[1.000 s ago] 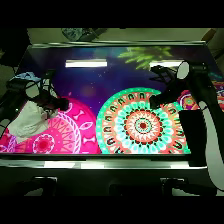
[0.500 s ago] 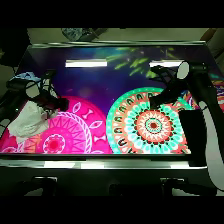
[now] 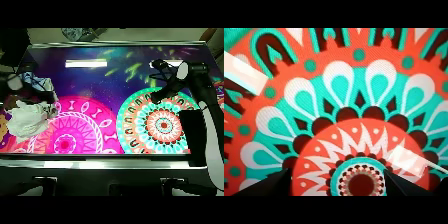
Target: Fold the shirts.
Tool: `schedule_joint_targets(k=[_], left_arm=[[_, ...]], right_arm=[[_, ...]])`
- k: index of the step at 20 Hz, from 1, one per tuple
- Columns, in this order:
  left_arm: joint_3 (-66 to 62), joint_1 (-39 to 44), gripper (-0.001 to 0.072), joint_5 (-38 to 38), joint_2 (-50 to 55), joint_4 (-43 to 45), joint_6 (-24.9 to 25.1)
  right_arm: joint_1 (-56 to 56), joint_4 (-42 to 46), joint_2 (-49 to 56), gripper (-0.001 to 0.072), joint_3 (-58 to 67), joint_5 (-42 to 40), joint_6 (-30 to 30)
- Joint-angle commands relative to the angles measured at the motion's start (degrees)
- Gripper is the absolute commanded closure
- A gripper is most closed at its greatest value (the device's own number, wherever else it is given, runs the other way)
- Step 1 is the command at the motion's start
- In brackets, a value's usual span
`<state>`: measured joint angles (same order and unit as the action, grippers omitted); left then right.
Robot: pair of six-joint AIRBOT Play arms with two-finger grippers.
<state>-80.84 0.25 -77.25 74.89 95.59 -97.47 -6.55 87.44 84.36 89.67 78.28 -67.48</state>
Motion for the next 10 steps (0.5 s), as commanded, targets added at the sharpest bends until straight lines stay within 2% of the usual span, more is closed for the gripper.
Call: schedule_joint_targets(k=[1, 3, 5, 7, 10], left_arm=[[-0.2, -16.2, -0.0013, -5.9, 0.0, -1.0, -0.3], [3.7, -25.2, -0.0013, -4.0, 0.0, -6.1, -0.3], [8.4, -31.5, -0.0013, 1.3, 0.0, -11.0, -0.3], [12.7, -35.0, -0.0013, 8.9, 0.1, -15.4, -0.3], [17.2, -36.2, -0.0013, 17.7, 1.4, -19.1, 0.1]], right_arm=[[-0.1, 0.0, 0.2, 0.0049, 0.0, 0.7, 0.8], [-0.1, 0.0, 0.5, 0.0049, 0.0, 0.7, 0.9], [-0.1, 0.0, 0.8, 0.0050, 0.0, 0.7, 0.8], [-0.1, 0.0, 1.0, 0.0050, 0.0, 0.6, 0.8], [-0.1, -0.3, 1.2, 0.0050, 0.0, 0.8, 0.6]])
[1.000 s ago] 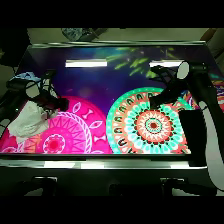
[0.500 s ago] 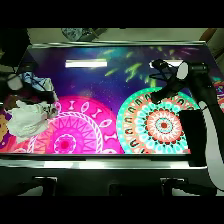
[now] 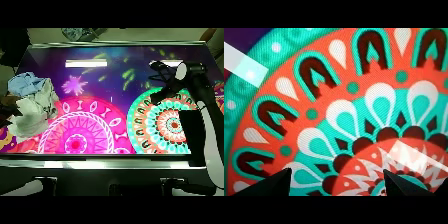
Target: Fold the shirts.
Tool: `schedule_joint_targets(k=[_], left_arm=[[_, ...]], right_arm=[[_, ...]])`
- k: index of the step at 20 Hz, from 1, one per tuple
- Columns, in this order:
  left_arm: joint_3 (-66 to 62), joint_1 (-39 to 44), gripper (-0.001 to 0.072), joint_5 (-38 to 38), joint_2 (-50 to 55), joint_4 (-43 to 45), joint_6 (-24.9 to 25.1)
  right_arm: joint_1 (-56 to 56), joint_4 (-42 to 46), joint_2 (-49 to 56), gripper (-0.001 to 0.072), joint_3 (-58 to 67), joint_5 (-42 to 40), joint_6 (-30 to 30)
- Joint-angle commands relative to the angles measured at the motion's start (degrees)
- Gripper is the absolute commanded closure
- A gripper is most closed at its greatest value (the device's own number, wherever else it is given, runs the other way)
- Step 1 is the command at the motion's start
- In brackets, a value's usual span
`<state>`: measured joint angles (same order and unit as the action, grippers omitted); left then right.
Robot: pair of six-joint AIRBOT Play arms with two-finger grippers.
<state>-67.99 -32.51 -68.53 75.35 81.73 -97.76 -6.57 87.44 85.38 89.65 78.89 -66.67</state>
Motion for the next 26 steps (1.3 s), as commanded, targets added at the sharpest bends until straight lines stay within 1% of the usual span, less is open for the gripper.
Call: schedule_joint_targets(k=[1, 4, 6, 7, 8, 9, 10, 12, 14, 16, 18, 20, 22, 24, 26], left_arm=[[4.7, -3.3, -0.0013, 9.1, 2.5, -5.6, 0.7], [4.7, -3.3, -0.0013, 8.4, 7.8, -8.8, 4.0], [4.7, -3.3, -0.0003, 9.3, 9.5, -12.1, 9.2], [4.7, -3.3, 0.0120, 9.8, 9.7, -12.7, 9.9], [4.6, -3.4, 0.0401, 10.1, 9.7, -12.6, 9.9], [4.5, -3.5, 0.0596, 9.5, 9.7, -12.6, 9.9], [4.0, -3.5, 0.0672, 8.0, 9.4, -12.6, 9.9], [1.8, -3.3, 0.0674, 5.5, 7.6, -13.2, 10.0], [-1.6, -3.3, 0.0674, 5.7, 2.5, -14.8, 9.9], [-4.2, -2.8, 0.0674, 7.6, -5.2, -20.4, 9.9], [-4.3, 0.3, 0.0675, 11.0, -14.4, -26.5, 9.9], [-4.3, 6.5, 0.0675, 11.4, -23.0, -29.8, 9.9], [-4.3, 16.0, 0.0675, 11.9, -29.6, -30.6, 9.6], [-4.3, 27.4, 0.0675, 13.5, -33.0, -30.6, 7.1], [-4.3, 37.7, 0.0676, 15.4, -32.7, -30.5, 6.3]], right_arm=[[0.0, -0.5, 0.3, 0.0050, 0.0, 0.3, -0.2], [-0.1, -2.0, 0.3, 0.0050, 0.0, 0.9, -1.7], [0.0, -3.3, 0.3, 0.0050, 0.0, 2.2, -1.7], [-0.1, -3.8, 0.3, 0.0050, 0.0, 3.0, -1.7], [0.0, -4.0, 0.3, 0.0050, 0.0, 3.8, -1.8], [0.0, -3.9, 0.3, 0.0050, 0.0, 4.2, -2.2], [0.0, -3.8, 0.3, 0.0050, 0.0, 4.6, -3.0], [0.0, -3.8, 0.2, 0.0050, 0.0, 5.7, -3.1], [0.0, -3.1, 0.2, 0.0050, 0.0, 7.3, -3.0], [0.0, -2.1, 0.2, 0.0050, 0.0, 8.7, -3.0], [0.0, -1.4, 0.2, 0.0050, 0.0, 8.6, -3.0], [0.0, 0.3, 0.1, 0.0050, 0.0, 8.7, -3.0], [0.0, 3.8, -1.0, 0.0050, 0.0, 9.2, -3.0], [0.0, 8.5, -3.3, 0.0050, 0.0, 9.4, -3.0], [0.0, 11.9, -6.5, 0.0049, 0.0, 10.1, -3.0]])
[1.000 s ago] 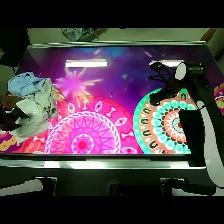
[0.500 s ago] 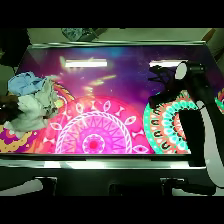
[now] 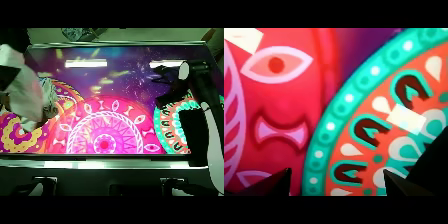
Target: Fold the shirts.
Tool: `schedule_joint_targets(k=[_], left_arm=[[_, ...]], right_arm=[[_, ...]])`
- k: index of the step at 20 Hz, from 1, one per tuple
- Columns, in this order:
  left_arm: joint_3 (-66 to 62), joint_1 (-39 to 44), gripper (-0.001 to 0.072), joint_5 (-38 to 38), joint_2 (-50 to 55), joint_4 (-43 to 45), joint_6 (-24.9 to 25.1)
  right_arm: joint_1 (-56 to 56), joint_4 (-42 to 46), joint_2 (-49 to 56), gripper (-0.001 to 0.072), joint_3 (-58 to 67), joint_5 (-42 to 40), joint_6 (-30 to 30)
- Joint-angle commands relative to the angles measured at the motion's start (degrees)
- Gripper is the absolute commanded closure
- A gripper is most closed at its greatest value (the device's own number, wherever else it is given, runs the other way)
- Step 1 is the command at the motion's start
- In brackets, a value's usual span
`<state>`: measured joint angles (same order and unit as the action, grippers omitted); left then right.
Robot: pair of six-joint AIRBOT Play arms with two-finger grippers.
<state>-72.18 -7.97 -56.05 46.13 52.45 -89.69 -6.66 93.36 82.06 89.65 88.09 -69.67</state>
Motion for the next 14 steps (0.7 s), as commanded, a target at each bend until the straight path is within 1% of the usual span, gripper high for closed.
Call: schedule_joint_targets(k=[1, 4, 8, 9, 11, 13, 14], left_arm=[[-0.1, 18.4, 0.0675, 4.1, -2.1, -0.4, -1.8], [0.4, 31.6, 0.0675, 4.6, 5.9, 4.4, -1.8], [3.2, 43.8, 0.0673, 4.7, 21.6, 5.0, -1.7], [3.2, 46.4, 0.0673, 4.7, 25.9, 5.0, -0.7], [3.2, 50.4, 0.0673, 3.9, 33.4, 5.0, 3.2], [3.2, 51.8, 0.0674, -0.3, 39.3, 5.0, 3.1], [3.2, 51.2, 0.0660, -3.0, 40.7, 5.1, 3.1]], right_arm=[[0.0, 7.0, -5.0, 0.0049, 0.0, 1.5, 0.0], [0.0, 7.8, -10.3, 0.0049, 0.0, 3.3, 0.6], [0.0, 7.9, -16.2, 0.0049, 0.0, 6.7, 2.7], [0.0, 7.8, -17.1, 0.0049, 0.0, 7.3, 2.8], [0.0, 7.8, -18.2, 0.0049, 0.0, 8.3, 2.8], [0.0, 7.6, -17.9, 0.0049, 0.0, 8.5, 2.8], [0.0, 7.6, -17.7, 0.0049, 0.0, 8.2, 2.8]])
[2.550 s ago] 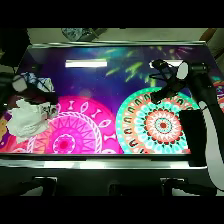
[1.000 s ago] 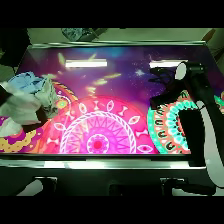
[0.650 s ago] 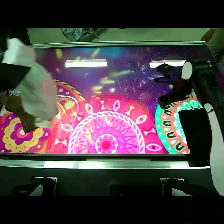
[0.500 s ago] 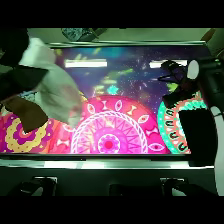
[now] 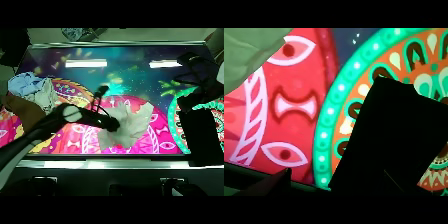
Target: Fold the shirts.
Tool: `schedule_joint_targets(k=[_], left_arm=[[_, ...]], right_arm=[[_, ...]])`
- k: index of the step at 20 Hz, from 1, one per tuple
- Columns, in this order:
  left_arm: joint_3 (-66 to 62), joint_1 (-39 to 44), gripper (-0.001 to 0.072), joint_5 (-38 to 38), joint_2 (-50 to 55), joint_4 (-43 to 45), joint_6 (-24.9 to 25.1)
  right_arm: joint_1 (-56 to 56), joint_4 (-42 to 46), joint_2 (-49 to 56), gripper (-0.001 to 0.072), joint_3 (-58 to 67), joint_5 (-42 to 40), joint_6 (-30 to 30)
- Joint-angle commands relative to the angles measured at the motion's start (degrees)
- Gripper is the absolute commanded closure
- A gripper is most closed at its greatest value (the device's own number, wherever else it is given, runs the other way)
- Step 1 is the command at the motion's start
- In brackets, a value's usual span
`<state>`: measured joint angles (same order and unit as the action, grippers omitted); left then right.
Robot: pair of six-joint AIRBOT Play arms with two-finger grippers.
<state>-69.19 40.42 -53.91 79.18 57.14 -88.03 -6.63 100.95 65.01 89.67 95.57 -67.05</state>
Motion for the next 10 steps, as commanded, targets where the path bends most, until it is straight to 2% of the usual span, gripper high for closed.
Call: schedule_joint_targets(k=[1, 3, 4, 5, 7, 10], left_arm=[[0.2, 1.5, 0.0574, -6.8, 7.8, 0.4, 1.5], [-0.4, -3.4, 0.0291, -9.3, 5.3, 0.5, 1.6], [-0.5, -6.8, 0.0213, -9.8, 3.0, 1.2, 1.6], [-0.5, -10.1, 0.0173, -9.8, 0.5, 2.1, 1.6], [-0.5, -17.0, 0.0169, -12.4, -4.4, 3.3, 2.1], [2.6, -24.9, 0.0164, -22.3, -8.7, 4.2, 5.7]], right_arm=[[0.0, -0.3, -0.3, 0.0050, 0.0, 0.3, 0.2], [0.0, -0.9, 1.0, 0.0050, 0.0, -1.3, 1.0], [0.0, -0.8, 2.2, 0.0049, -0.1, -3.1, 2.9], [0.1, -0.3, 3.7, 0.0048, -0.1, -5.2, 4.3], [0.7, -1.1, 8.9, 0.0047, 0.0, -8.7, 4.9], [6.7, -16.0, 19.5, 0.0047, 0.0, -4.8, 5.7]])
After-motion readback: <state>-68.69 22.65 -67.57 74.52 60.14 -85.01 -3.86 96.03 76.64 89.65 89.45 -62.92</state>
